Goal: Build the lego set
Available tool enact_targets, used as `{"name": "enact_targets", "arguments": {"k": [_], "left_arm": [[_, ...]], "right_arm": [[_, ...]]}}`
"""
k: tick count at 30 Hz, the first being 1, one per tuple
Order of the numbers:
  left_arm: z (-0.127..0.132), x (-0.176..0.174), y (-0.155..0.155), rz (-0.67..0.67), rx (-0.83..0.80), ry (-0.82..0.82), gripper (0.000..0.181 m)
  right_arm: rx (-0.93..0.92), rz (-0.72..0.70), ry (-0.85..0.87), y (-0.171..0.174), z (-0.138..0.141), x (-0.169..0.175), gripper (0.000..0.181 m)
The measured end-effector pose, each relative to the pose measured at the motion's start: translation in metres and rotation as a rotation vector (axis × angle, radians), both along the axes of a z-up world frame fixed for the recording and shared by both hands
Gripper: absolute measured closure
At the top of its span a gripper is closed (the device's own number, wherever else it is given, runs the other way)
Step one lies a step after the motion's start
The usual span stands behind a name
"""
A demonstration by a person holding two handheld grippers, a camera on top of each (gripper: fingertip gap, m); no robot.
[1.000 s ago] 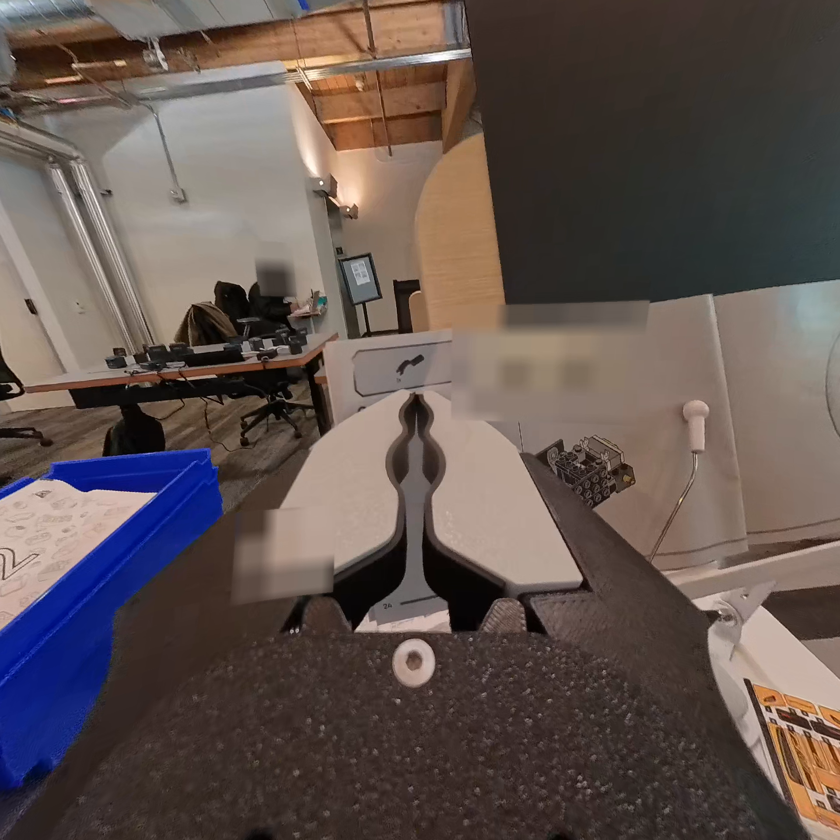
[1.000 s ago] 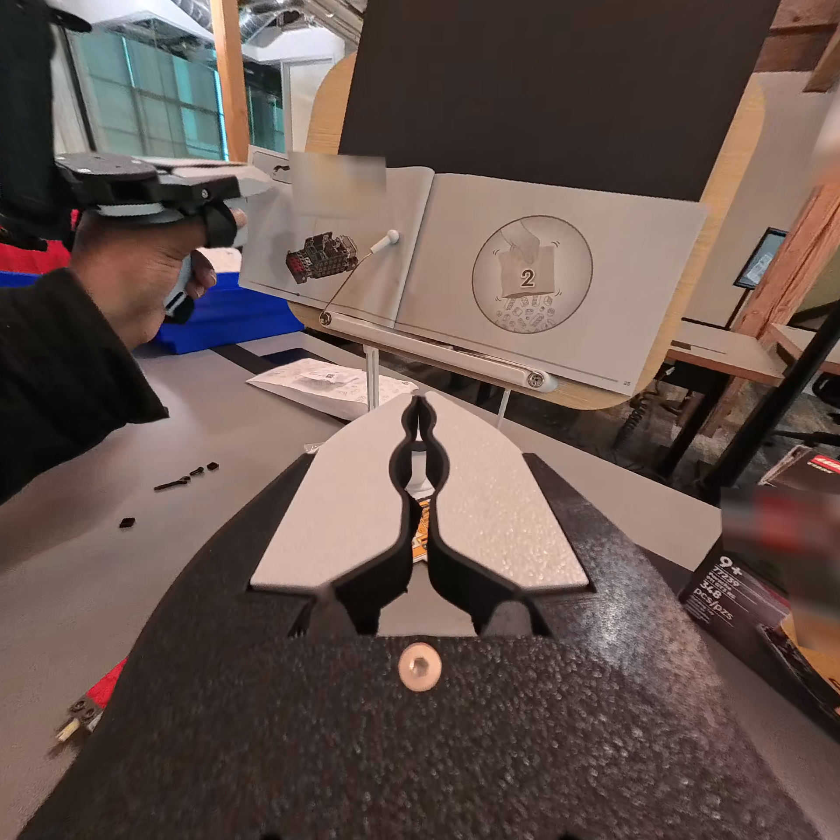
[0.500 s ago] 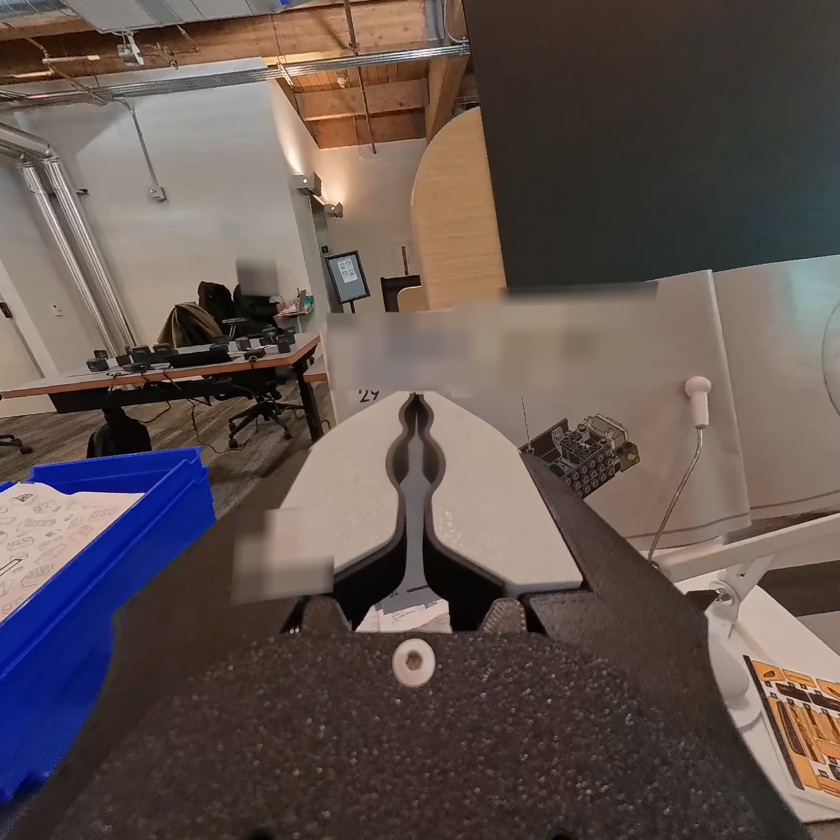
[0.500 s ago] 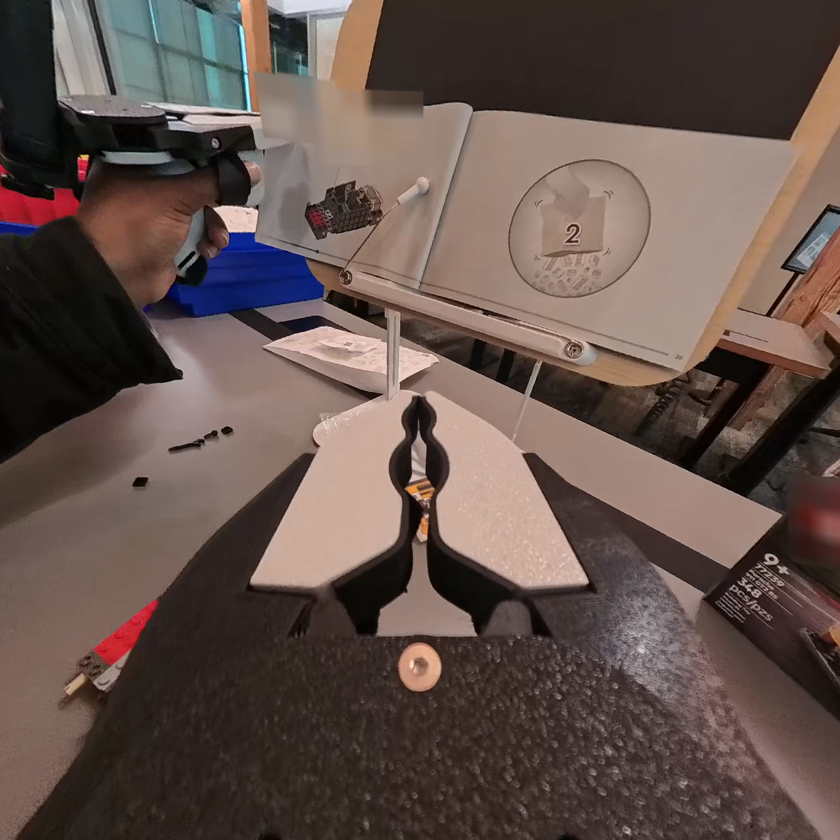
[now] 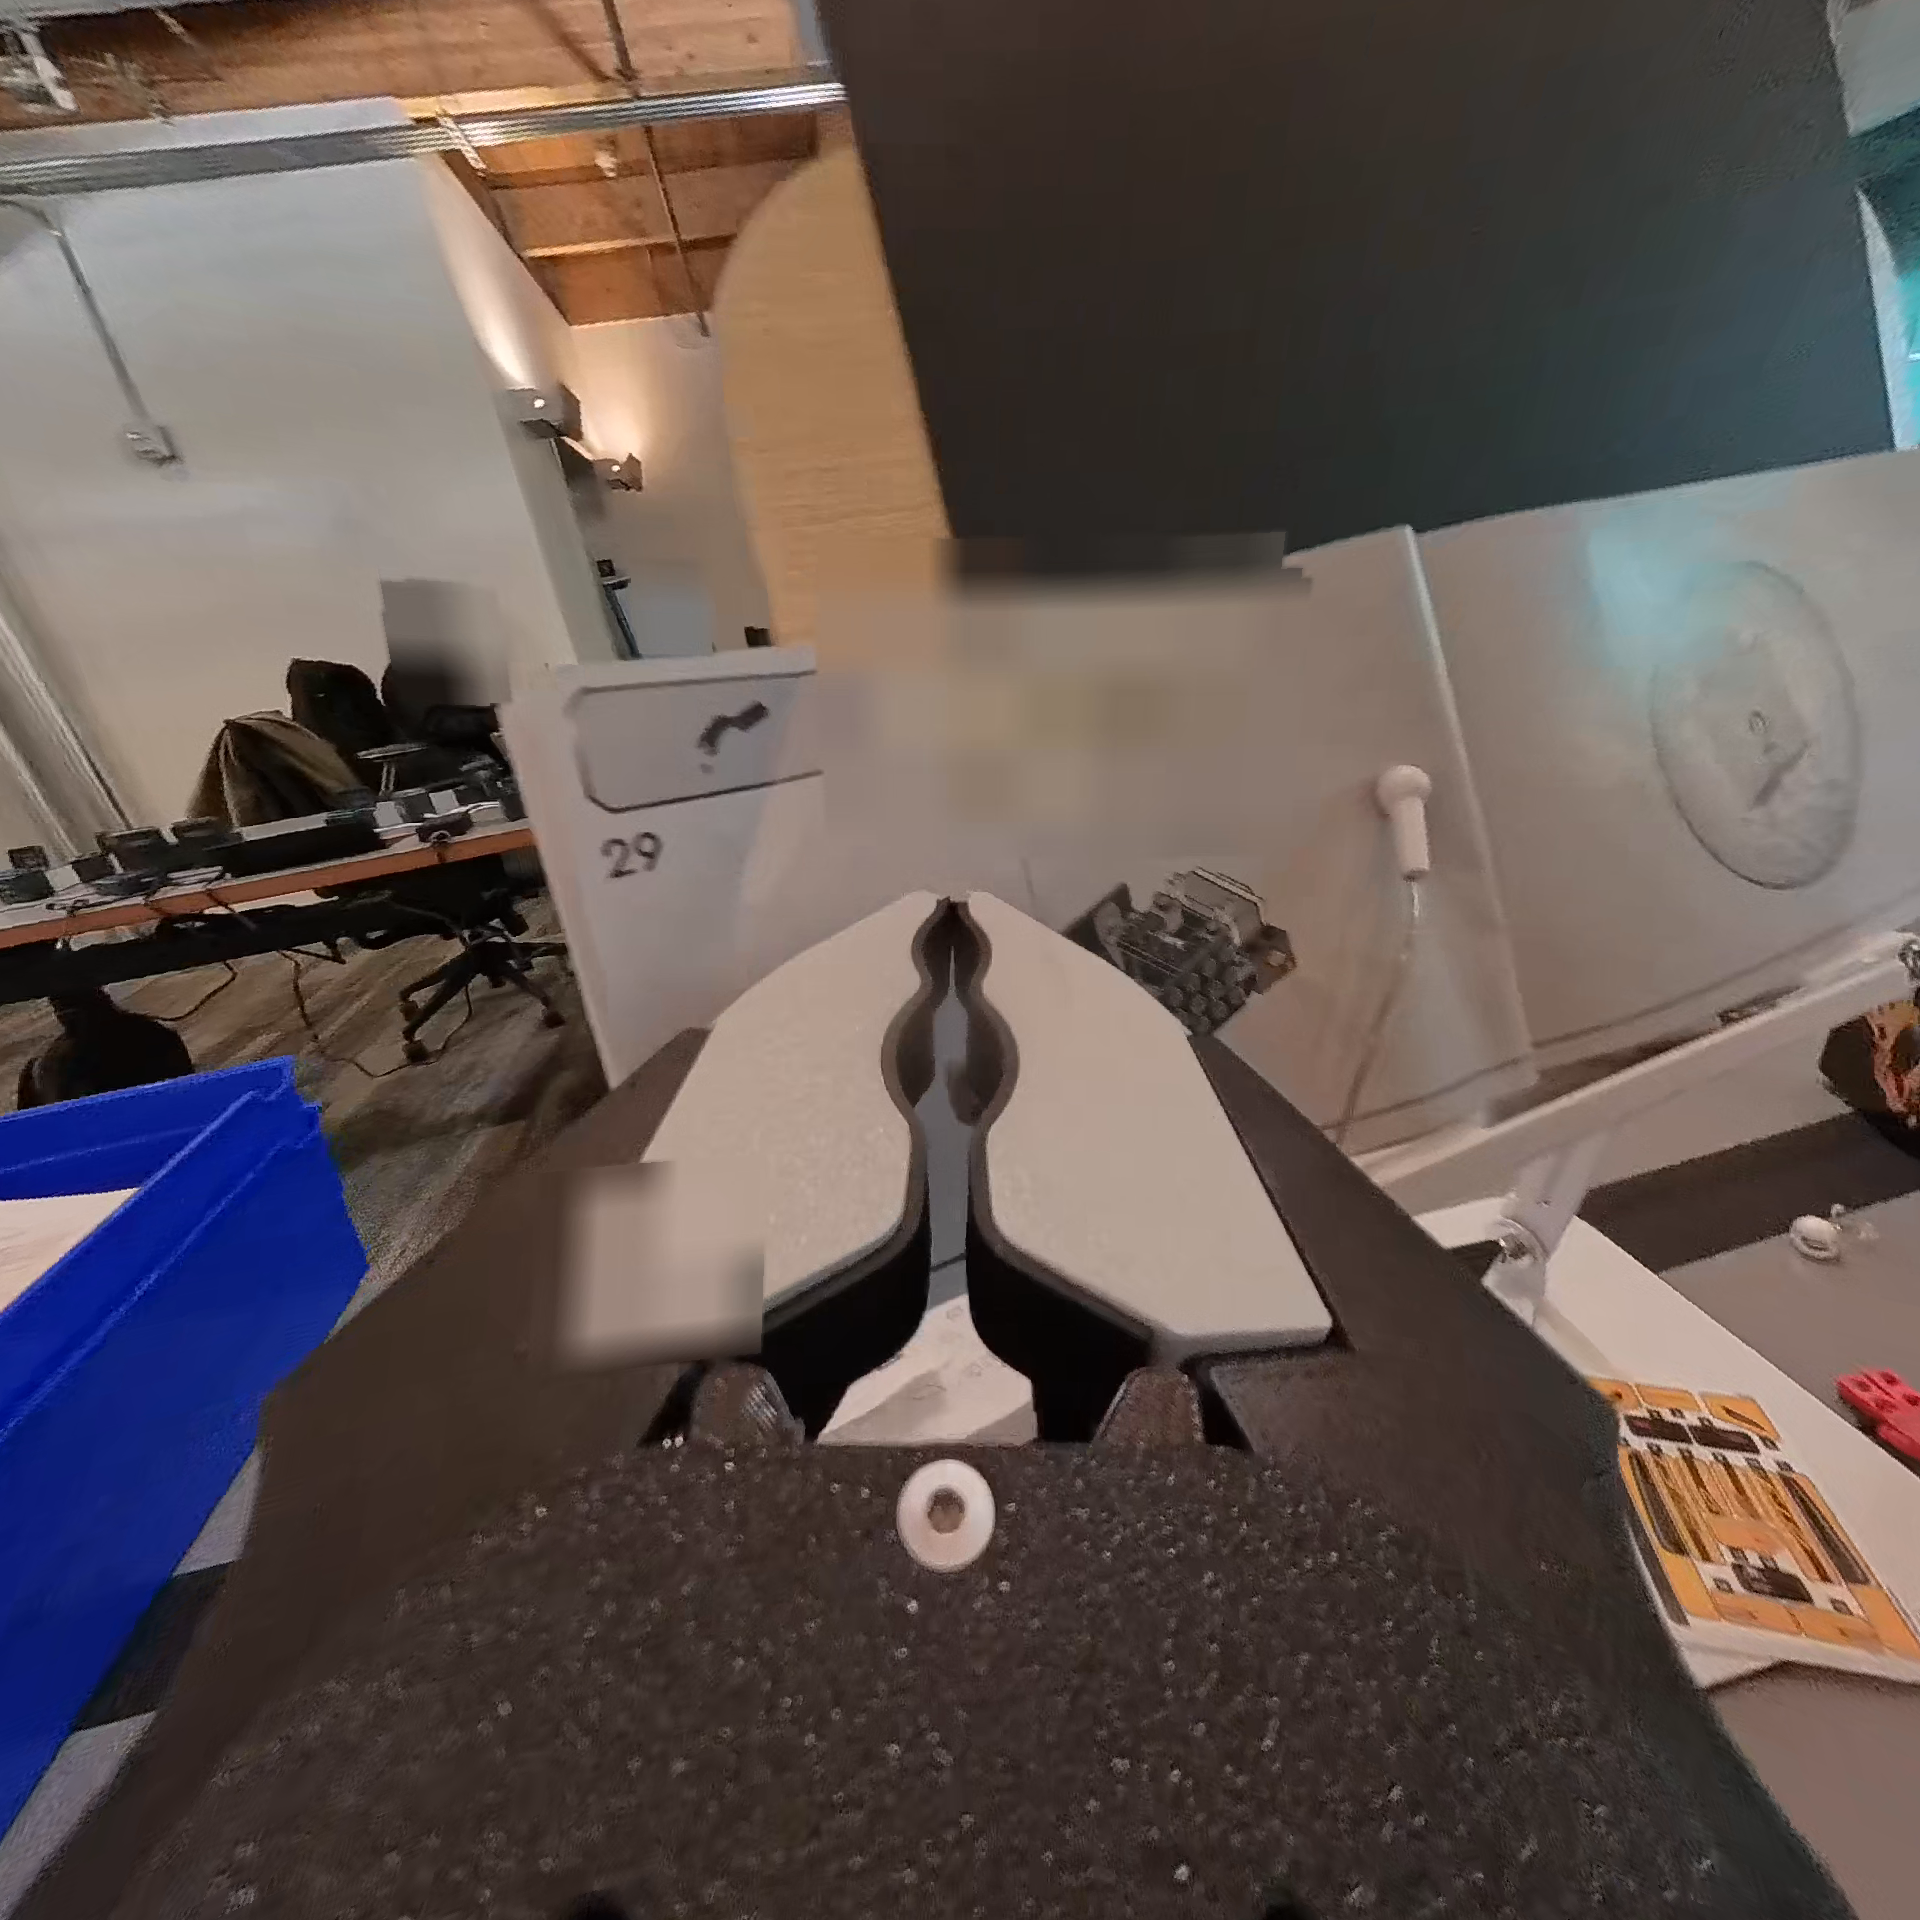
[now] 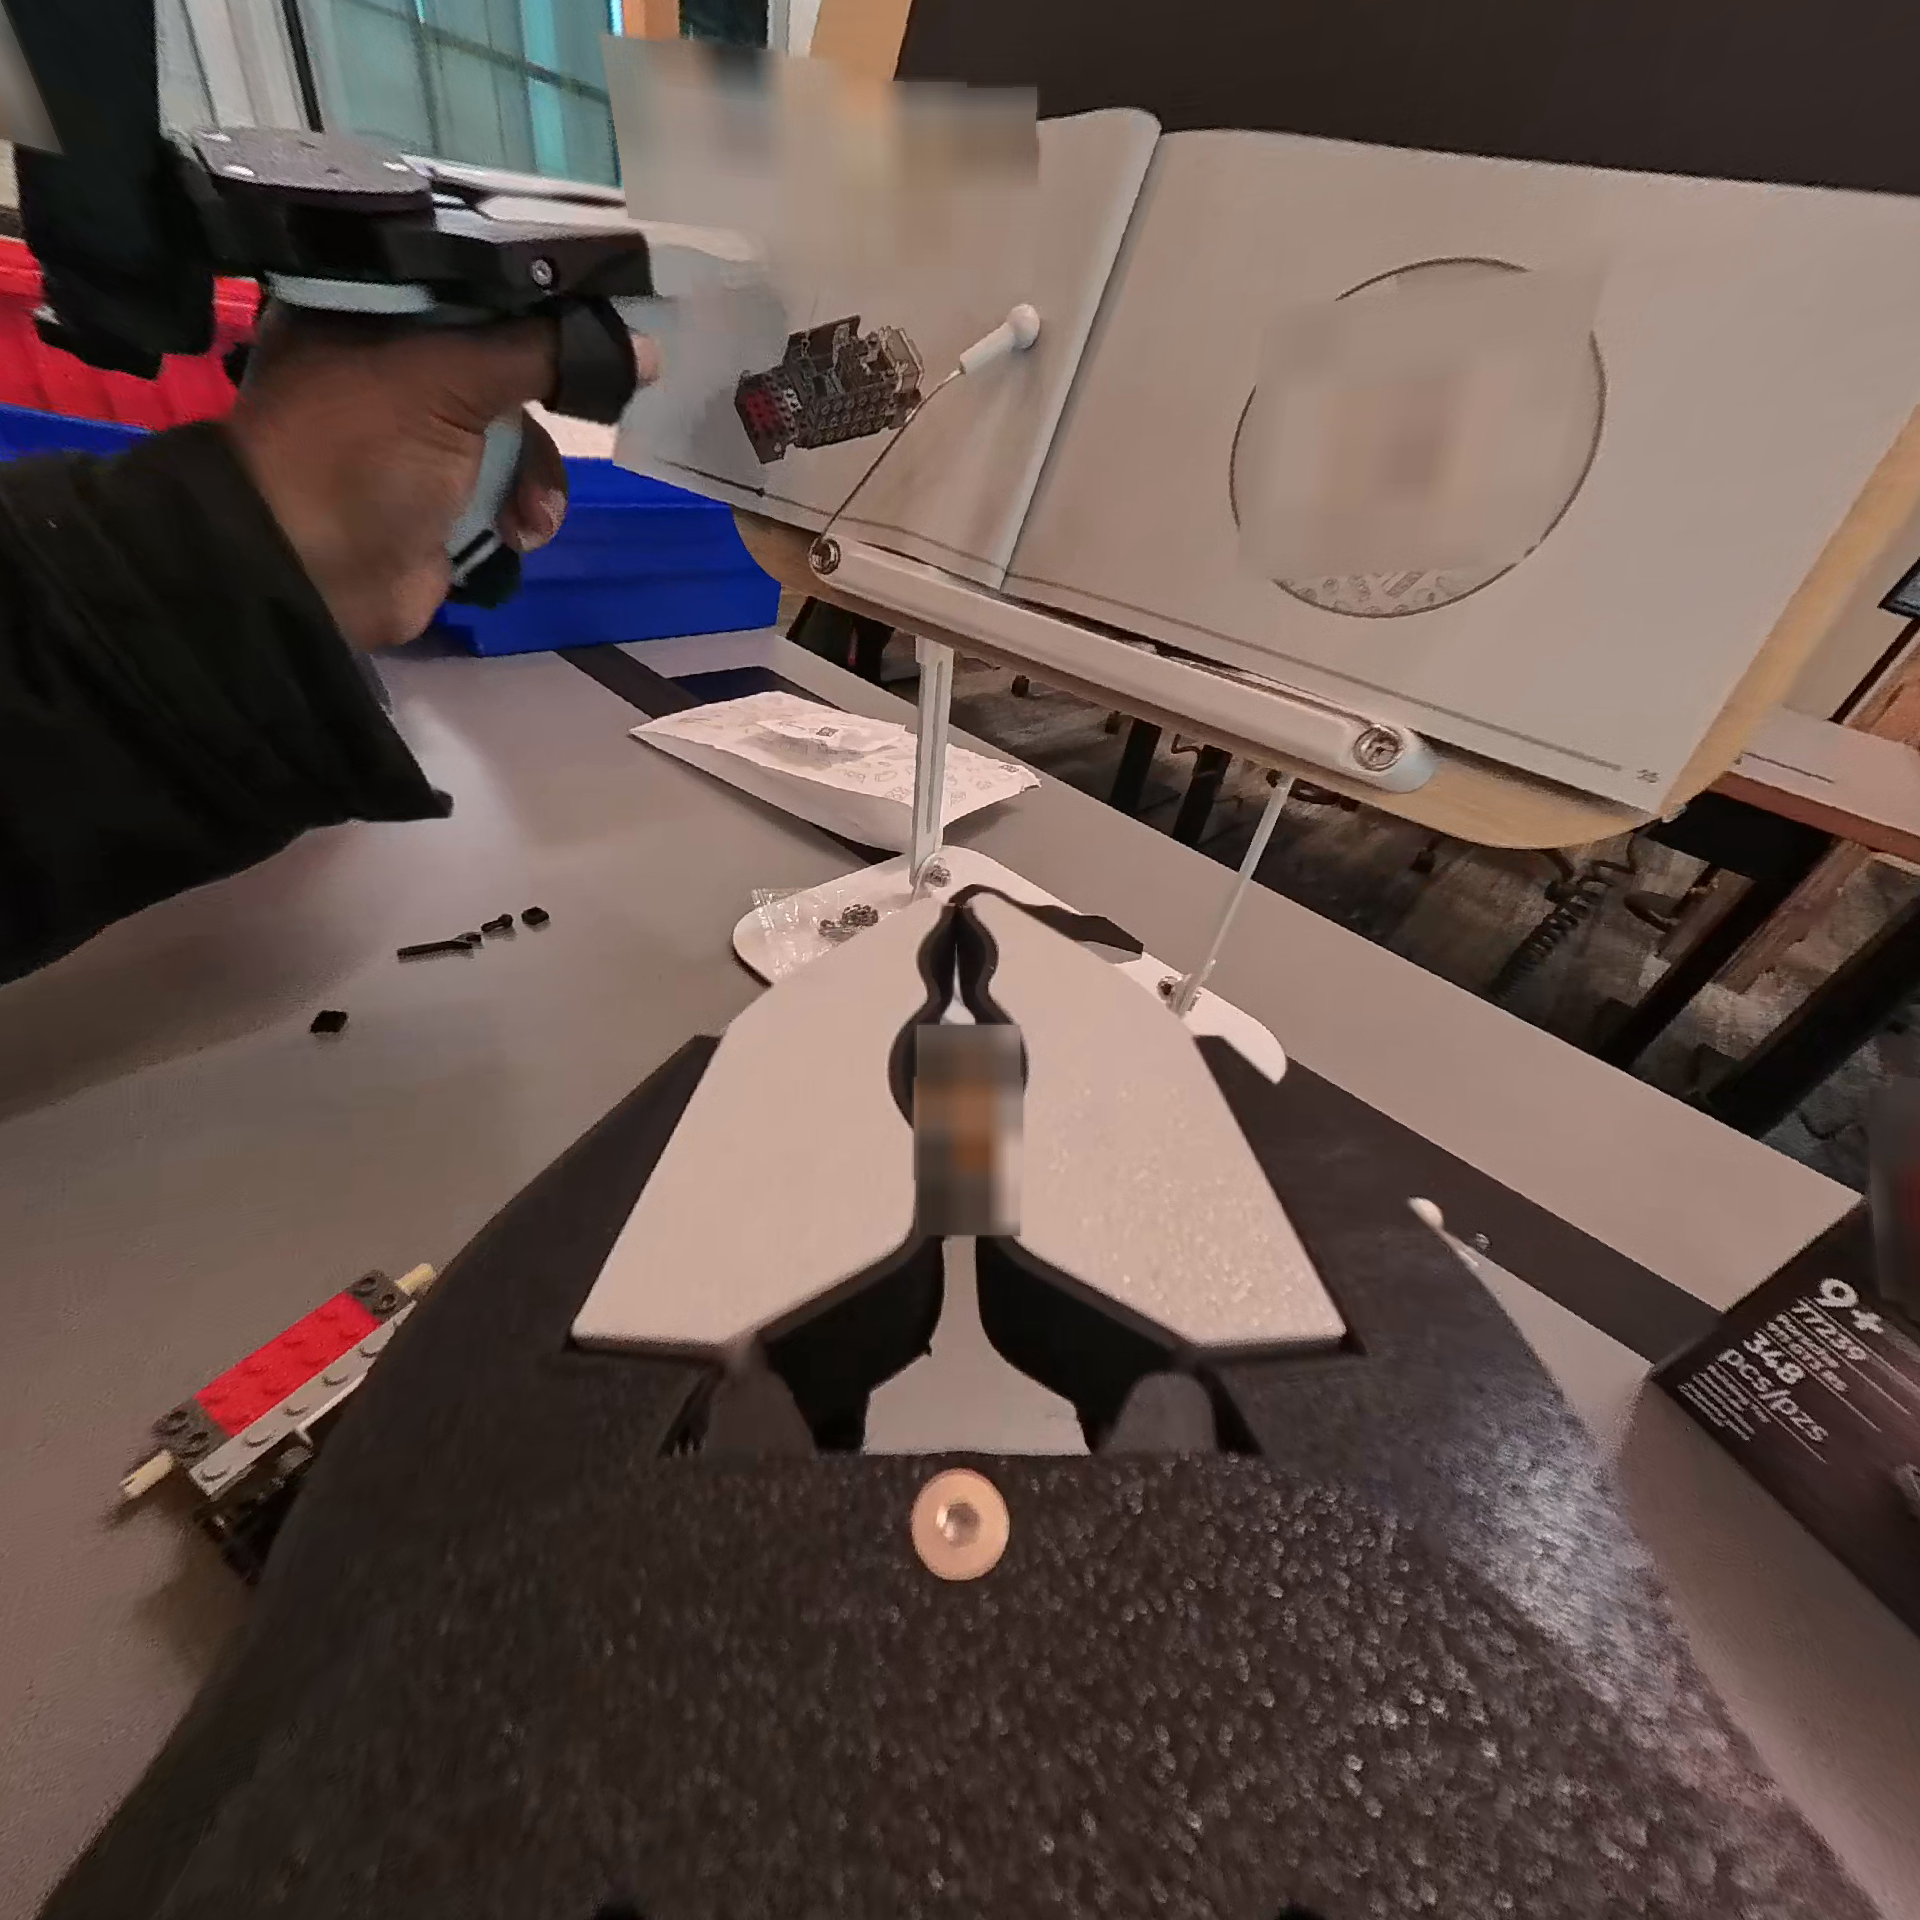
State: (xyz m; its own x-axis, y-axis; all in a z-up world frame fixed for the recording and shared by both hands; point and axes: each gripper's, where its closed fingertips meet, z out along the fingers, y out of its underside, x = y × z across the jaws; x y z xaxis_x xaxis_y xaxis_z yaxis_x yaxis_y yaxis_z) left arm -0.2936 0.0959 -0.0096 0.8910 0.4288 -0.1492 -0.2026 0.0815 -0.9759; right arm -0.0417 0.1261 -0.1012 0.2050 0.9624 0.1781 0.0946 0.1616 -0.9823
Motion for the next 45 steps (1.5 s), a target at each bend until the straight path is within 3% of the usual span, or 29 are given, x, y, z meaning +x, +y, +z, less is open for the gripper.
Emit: {"name": "enact_targets", "arguments": {"k": [6, 14, 24, 29, 35, 38, 41, 43, 45], "left_arm": [[-0.019, 0.011, 0.013, -0.038, -0.082, -0.020, 0.181], [-0.025, 0.019, 0.012, -0.041, -0.109, -0.024, 0.181], [-0.011, 0.037, -0.003, -0.080, -0.099, -0.015, 0.181], [0.037, 0.018, -0.066, -0.061, -0.069, -0.006, 0.181], [0.079, -0.080, -0.215, 0.256, -0.159, 0.052, 0.181], [0.040, -0.143, -0.266, 0.294, -0.364, -0.167, 0.181], [-0.053, -0.195, -0.299, 0.310, -0.664, -0.402, 0.163], [-0.120, -0.211, -0.311, 0.296, -0.834, -0.531, 0.156], [-0.166, -0.223, -0.315, 0.302, -0.931, -0.602, 0.155]], "right_arm": [[0.011, 0.039, -0.014, -0.006, -0.005, -0.003, 0.181], [0.024, 0.044, -0.011, -0.008, -0.003, -0.003, 0.181], [0.051, 0.034, 0.020, -0.009, 0.011, 0.002, 0.181], [0.041, 0.033, 0.033, -0.008, 0.014, 0.005, 0.181], [-0.038, 0.054, 0.037, -0.007, 0.009, 0.004, 0.181], [-0.062, 0.062, 0.027, -0.010, 0.006, 0.001, 0.181], [-0.042, 0.063, 0.011, -0.015, 0.004, -0.002, 0.181], [-0.033, 0.061, -0.001, -0.016, 0.002, -0.003, 0.181], [-0.030, 0.054, -0.014, -0.017, 0.000, -0.003, 0.181]]}}
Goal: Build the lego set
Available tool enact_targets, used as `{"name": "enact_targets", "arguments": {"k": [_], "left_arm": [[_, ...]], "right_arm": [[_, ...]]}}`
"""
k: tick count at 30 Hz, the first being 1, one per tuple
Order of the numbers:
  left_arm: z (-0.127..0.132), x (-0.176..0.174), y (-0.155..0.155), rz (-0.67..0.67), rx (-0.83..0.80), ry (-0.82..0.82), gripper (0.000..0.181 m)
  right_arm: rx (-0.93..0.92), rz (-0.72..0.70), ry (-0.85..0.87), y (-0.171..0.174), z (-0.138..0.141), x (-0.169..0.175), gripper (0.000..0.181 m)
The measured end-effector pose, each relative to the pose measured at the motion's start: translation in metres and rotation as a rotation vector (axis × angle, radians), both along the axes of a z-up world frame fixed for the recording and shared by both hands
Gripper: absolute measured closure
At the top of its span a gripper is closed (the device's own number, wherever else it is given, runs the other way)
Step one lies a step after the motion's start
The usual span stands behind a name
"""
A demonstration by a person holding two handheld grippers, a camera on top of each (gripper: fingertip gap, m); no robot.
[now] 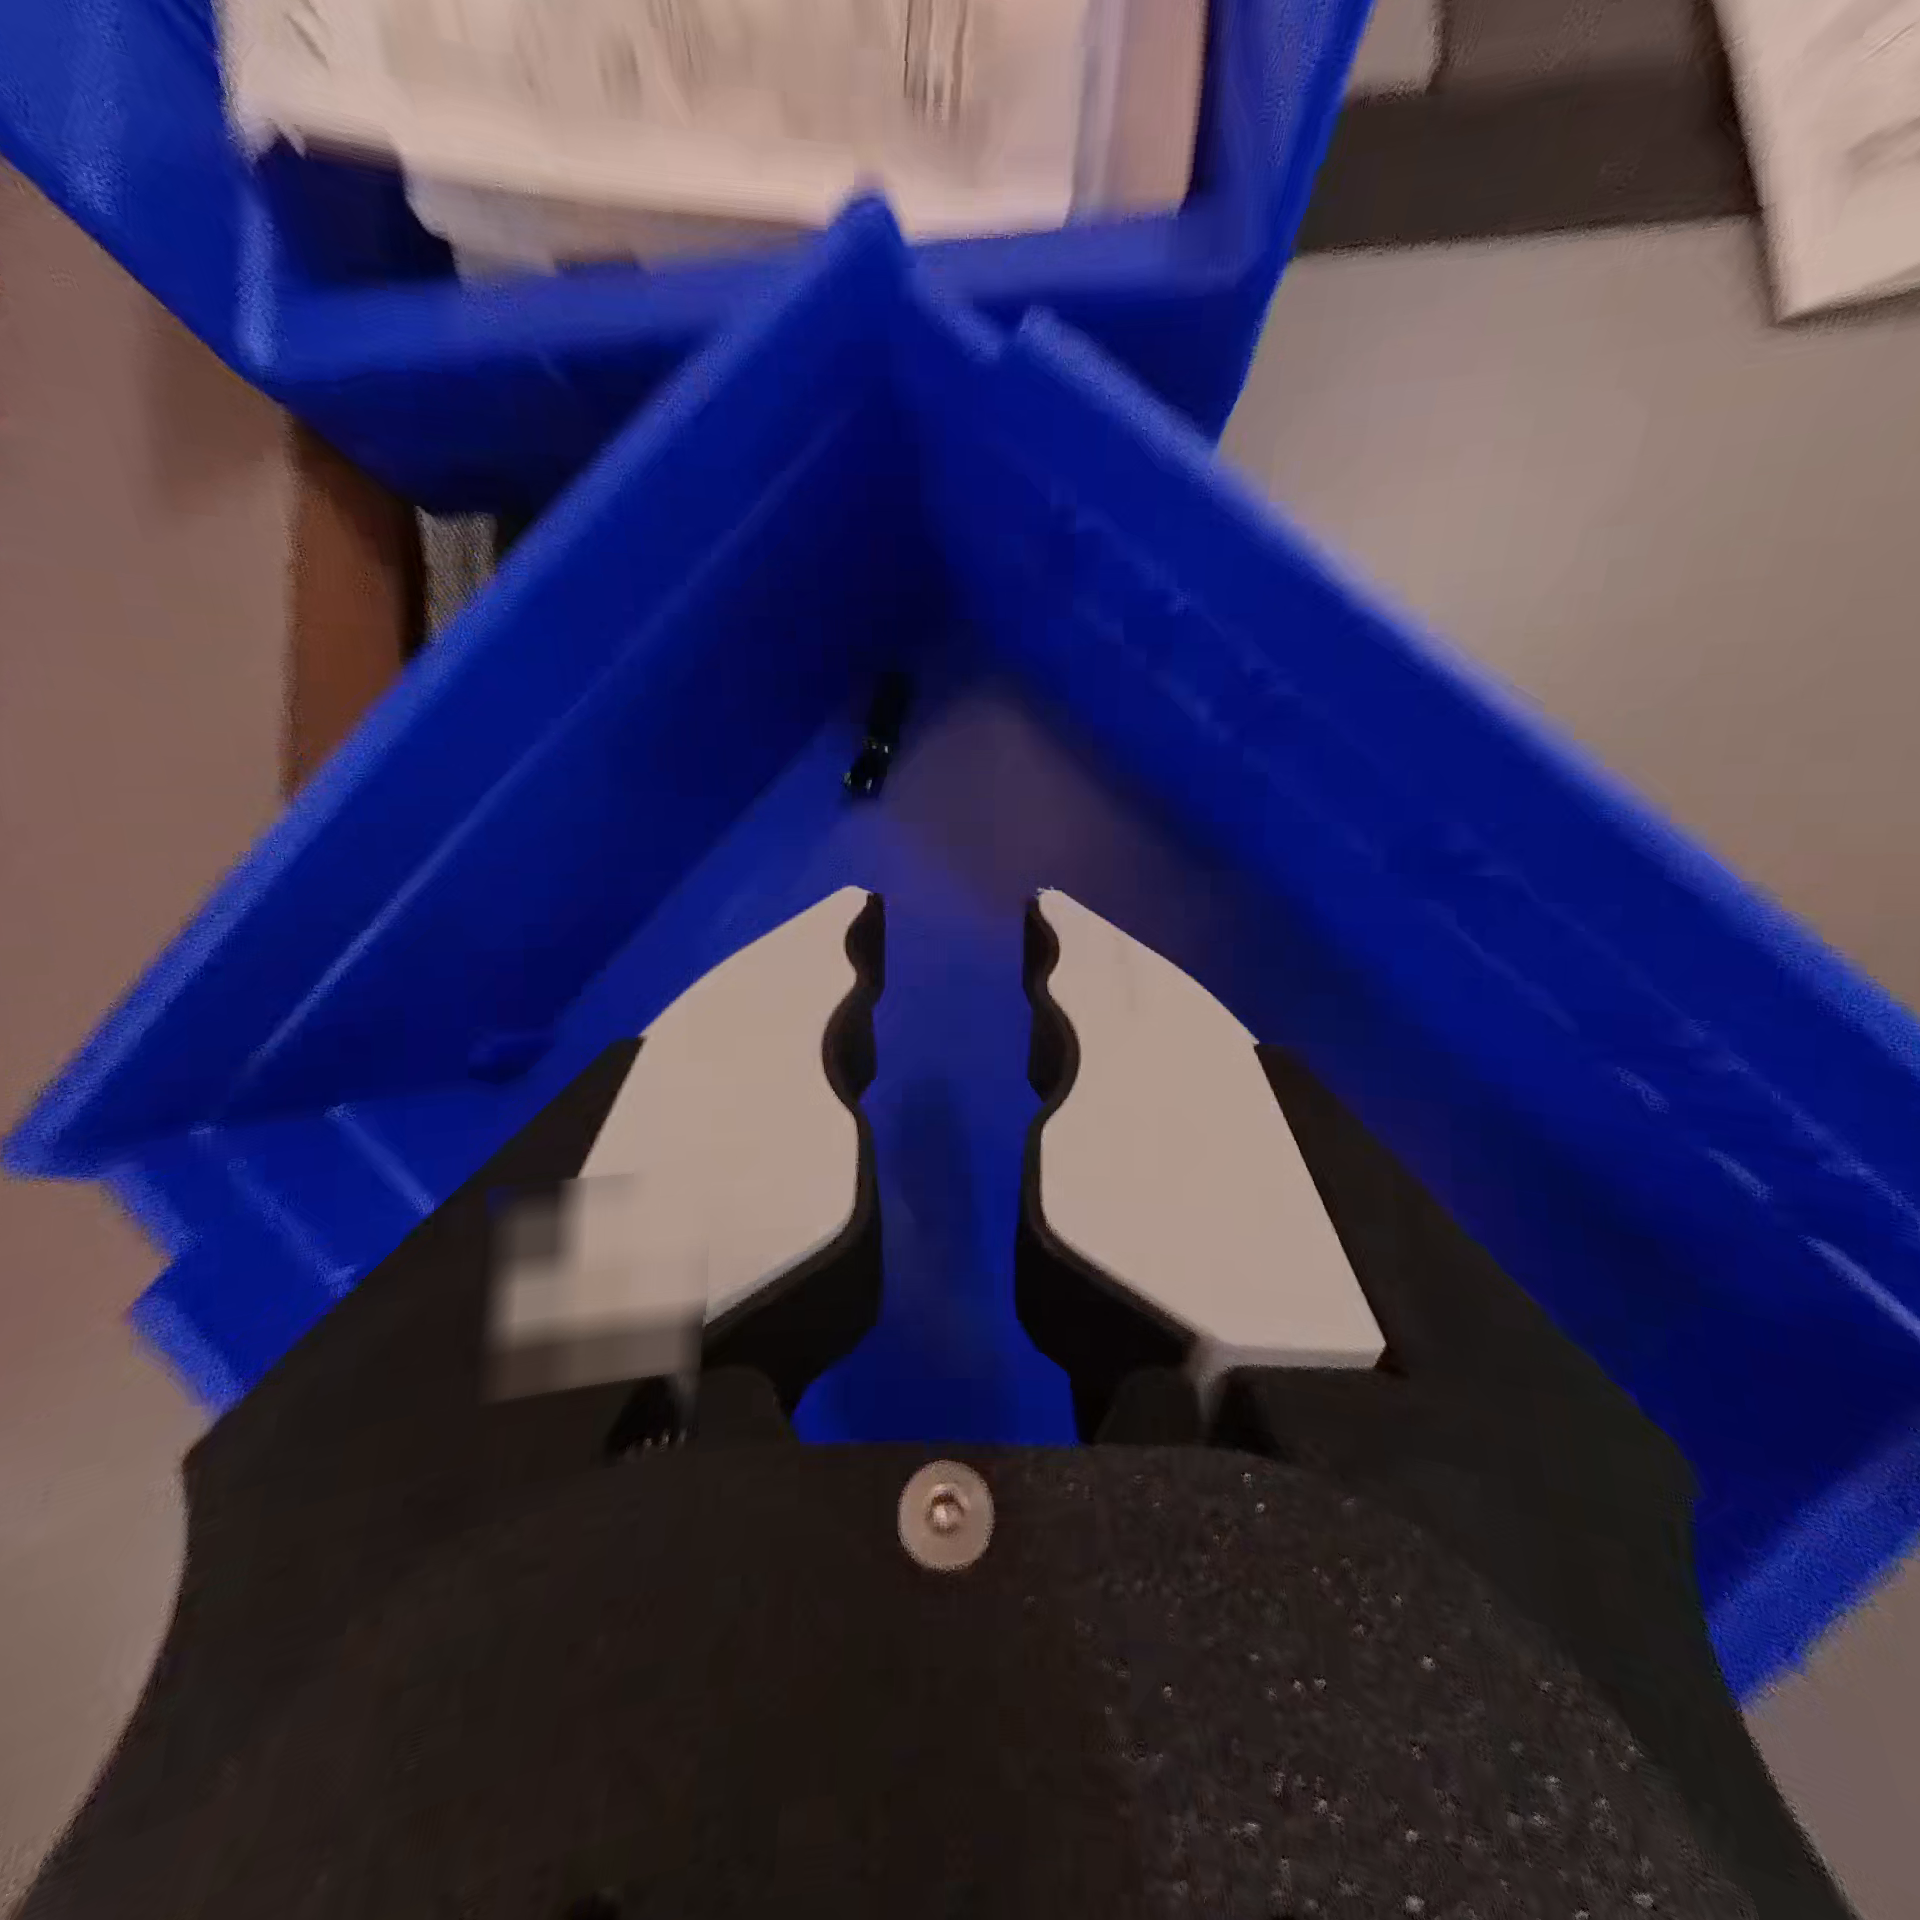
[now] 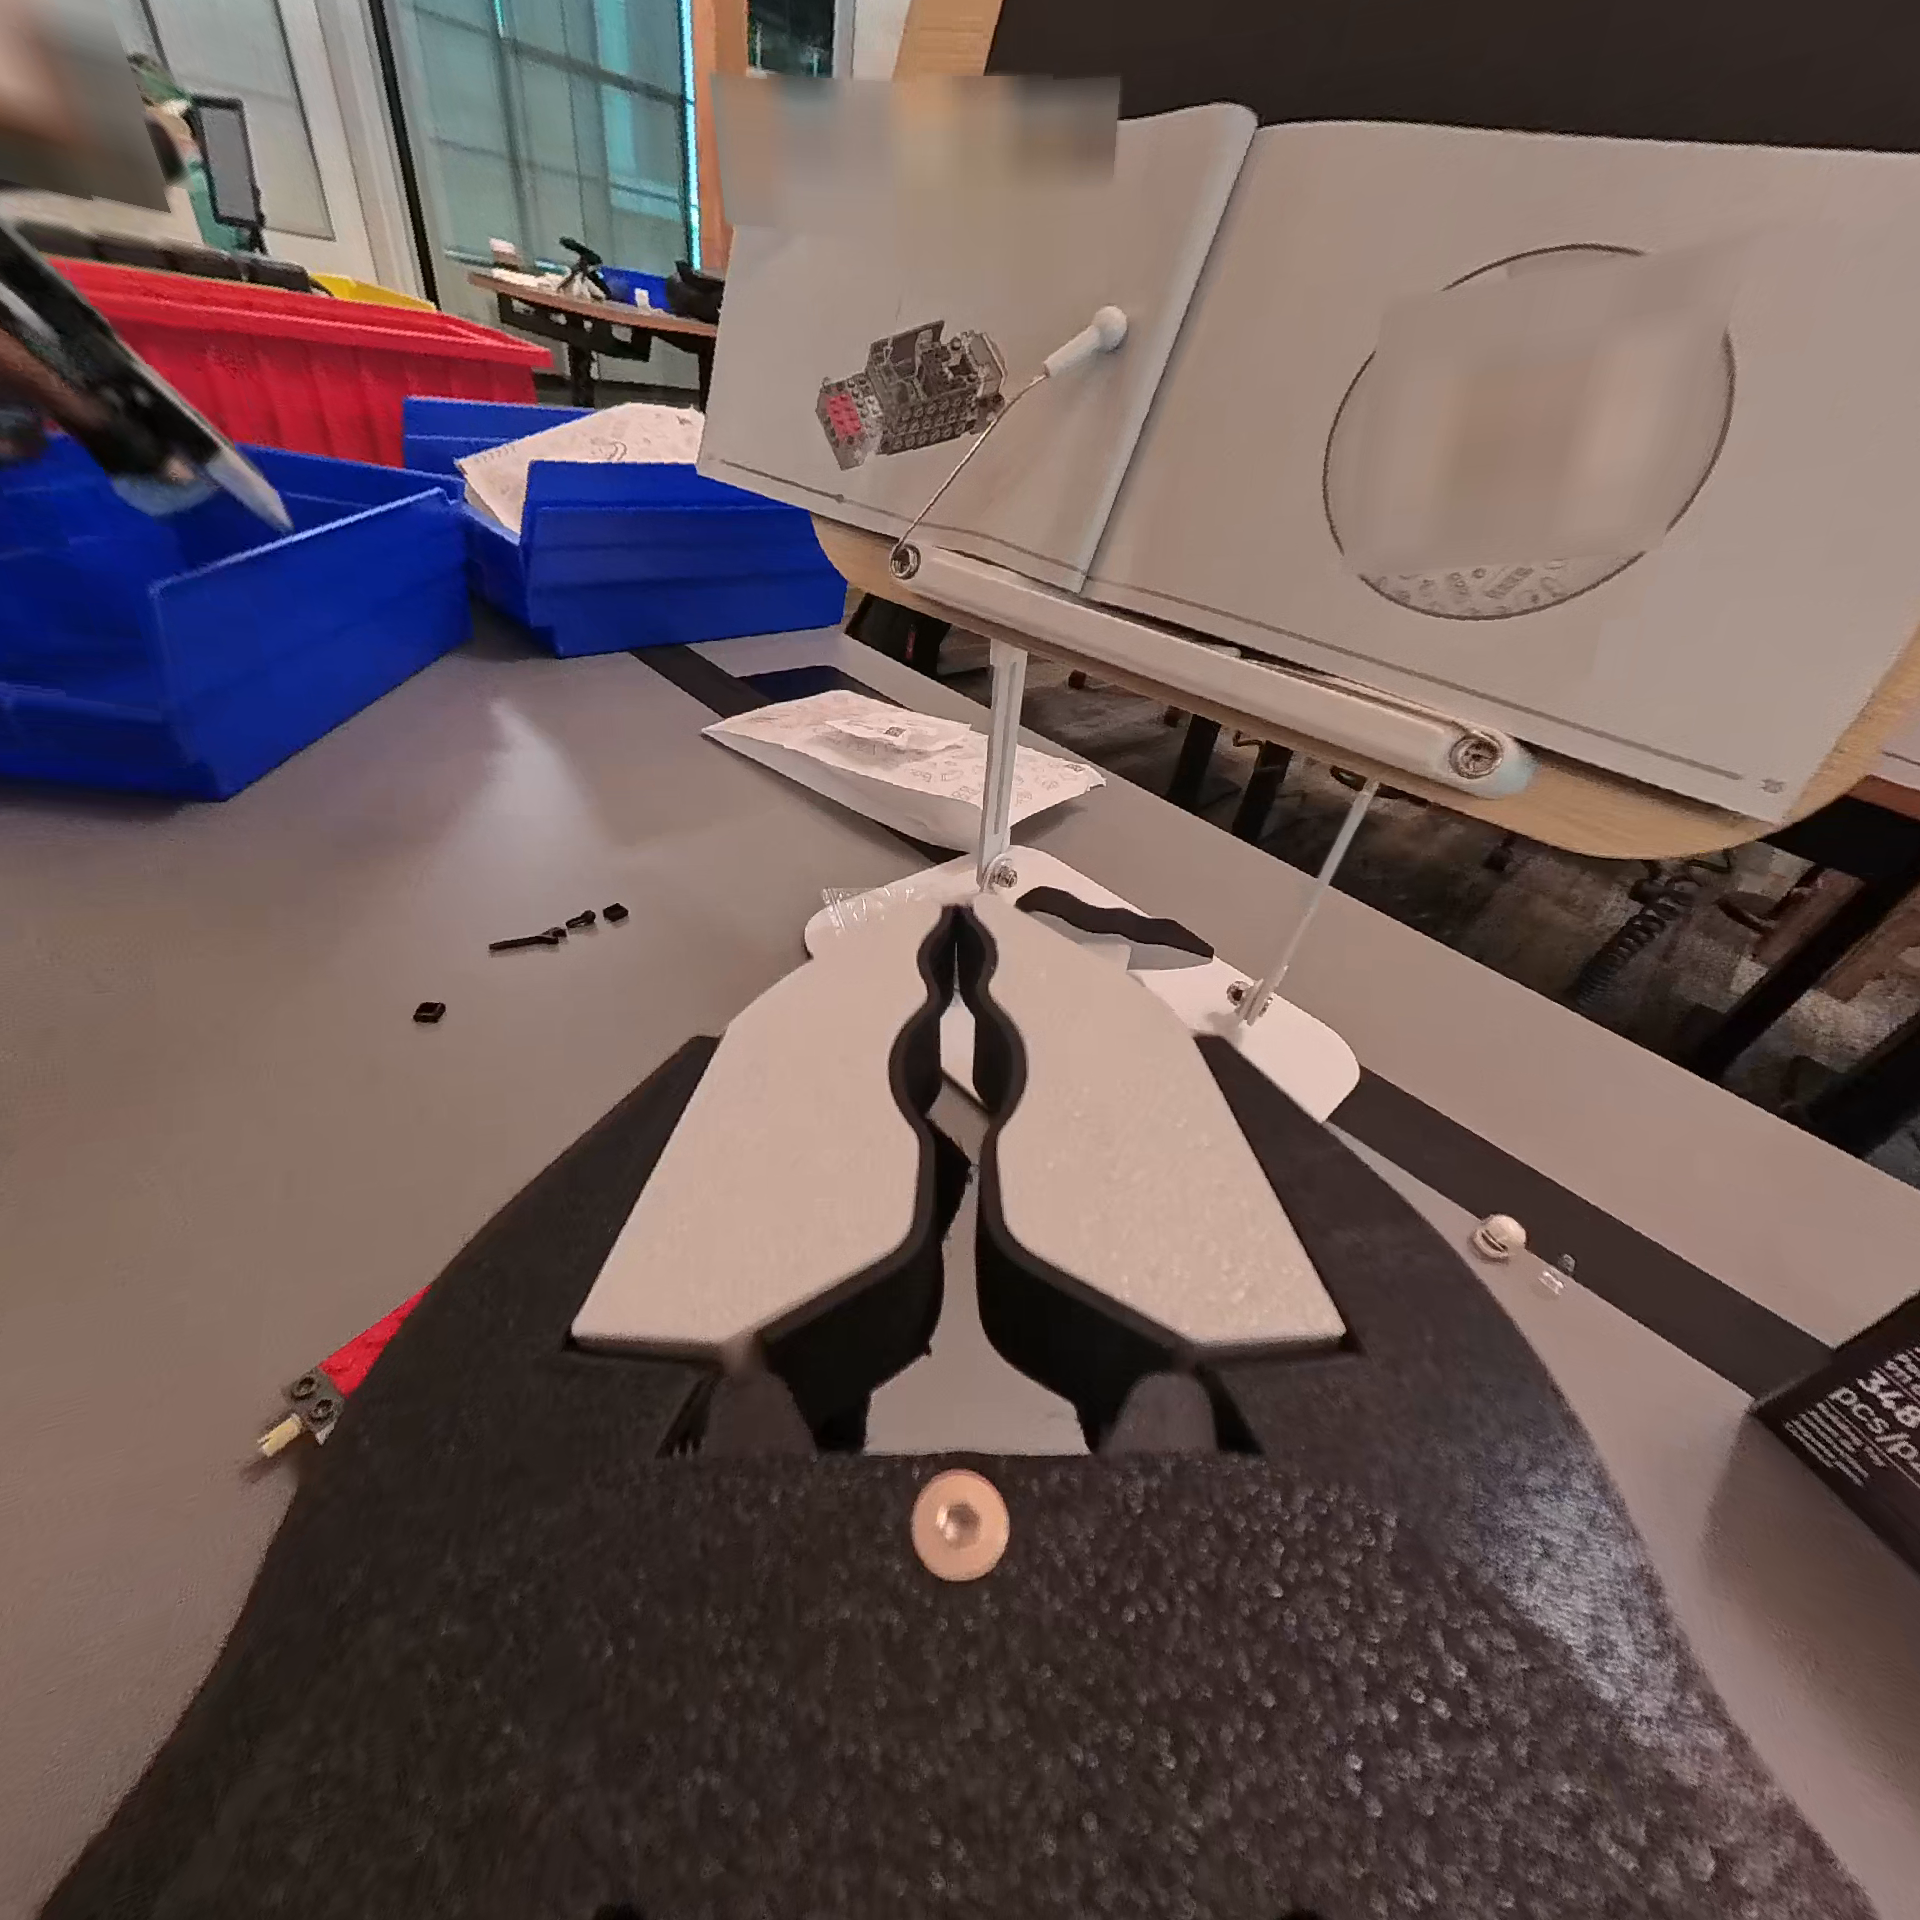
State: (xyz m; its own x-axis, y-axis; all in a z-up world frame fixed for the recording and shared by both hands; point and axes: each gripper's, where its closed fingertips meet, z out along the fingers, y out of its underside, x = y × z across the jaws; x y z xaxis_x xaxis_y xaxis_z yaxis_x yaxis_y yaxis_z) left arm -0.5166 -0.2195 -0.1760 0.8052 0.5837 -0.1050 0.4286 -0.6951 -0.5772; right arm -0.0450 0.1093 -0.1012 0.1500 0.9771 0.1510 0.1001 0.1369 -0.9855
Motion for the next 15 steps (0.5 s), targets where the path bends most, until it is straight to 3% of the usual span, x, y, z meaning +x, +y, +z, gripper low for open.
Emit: {"name": "enact_targets", "arguments": {"k": [3, 9, 13, 15], "left_arm": [[-0.037, -0.015, 0.009, 0.045, -0.012, -0.097, 0.152], [-0.070, -0.046, 0.018, 0.161, -0.040, -0.124, 0.144], [-0.076, -0.056, 0.027, 0.200, 0.035, -0.111, 0.169], [-0.076, -0.056, 0.027, 0.189, 0.027, -0.095, 0.172]], "right_arm": [[0.001, -0.010, -0.026, 0.000, -0.007, -0.001, 0.181], [-0.022, -0.016, -0.065, 0.007, -0.021, 0.000, 0.181], [-0.042, -0.014, -0.083, 0.010, -0.029, 0.000, 0.181], [-0.056, -0.009, -0.092, 0.011, -0.032, 0.000, 0.181]]}}
